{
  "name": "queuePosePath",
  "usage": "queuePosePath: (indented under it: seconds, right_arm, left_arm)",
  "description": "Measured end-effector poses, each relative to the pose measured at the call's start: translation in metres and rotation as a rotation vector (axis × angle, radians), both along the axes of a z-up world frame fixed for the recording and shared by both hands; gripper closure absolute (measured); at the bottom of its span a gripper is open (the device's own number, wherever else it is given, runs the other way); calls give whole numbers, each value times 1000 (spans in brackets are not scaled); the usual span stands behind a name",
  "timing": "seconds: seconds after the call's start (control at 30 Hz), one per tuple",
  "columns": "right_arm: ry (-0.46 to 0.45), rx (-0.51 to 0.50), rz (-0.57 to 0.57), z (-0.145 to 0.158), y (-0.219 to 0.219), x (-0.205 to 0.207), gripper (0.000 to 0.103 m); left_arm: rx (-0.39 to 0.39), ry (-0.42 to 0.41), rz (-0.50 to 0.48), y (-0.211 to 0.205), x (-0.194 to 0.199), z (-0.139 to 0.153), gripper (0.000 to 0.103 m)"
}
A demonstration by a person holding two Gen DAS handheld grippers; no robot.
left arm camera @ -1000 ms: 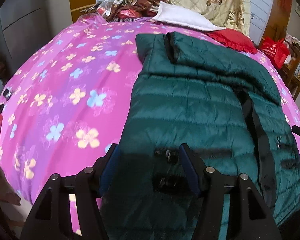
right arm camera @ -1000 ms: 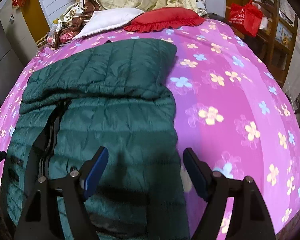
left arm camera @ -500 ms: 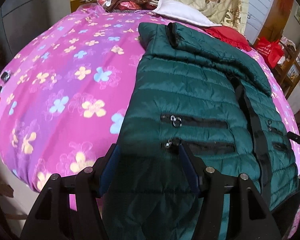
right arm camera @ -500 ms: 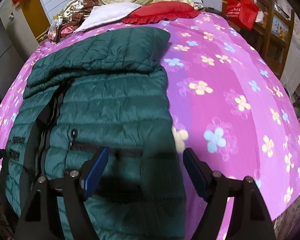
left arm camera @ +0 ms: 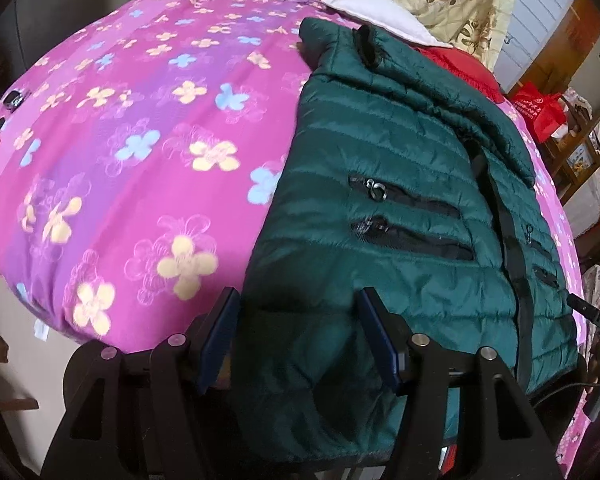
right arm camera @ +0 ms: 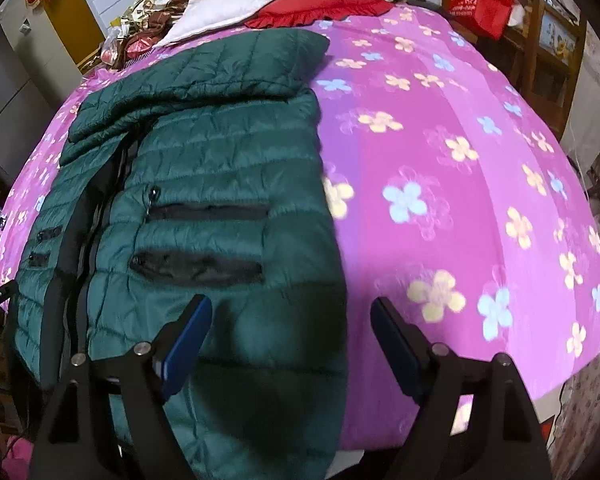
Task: Fold large clothes
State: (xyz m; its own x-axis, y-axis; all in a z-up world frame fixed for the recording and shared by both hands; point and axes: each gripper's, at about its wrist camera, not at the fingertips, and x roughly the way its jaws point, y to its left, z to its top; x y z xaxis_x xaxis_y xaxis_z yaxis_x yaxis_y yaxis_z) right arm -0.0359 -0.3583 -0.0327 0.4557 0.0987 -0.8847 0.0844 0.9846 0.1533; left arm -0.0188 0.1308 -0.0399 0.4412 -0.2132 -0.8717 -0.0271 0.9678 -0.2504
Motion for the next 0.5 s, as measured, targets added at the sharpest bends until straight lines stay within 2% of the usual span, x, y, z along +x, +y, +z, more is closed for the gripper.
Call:
queuePosePath:
  seconds: [0.27,0.5]
  right_arm:
    - [56,33,-1,-14,-13,-17,18]
    - [68,99,17,-21,-18,-25,17]
  left_arm:
    - [-17,51,-16,3,-6,-9,56]
    - [-23,74,-18,3,-7,-15,52]
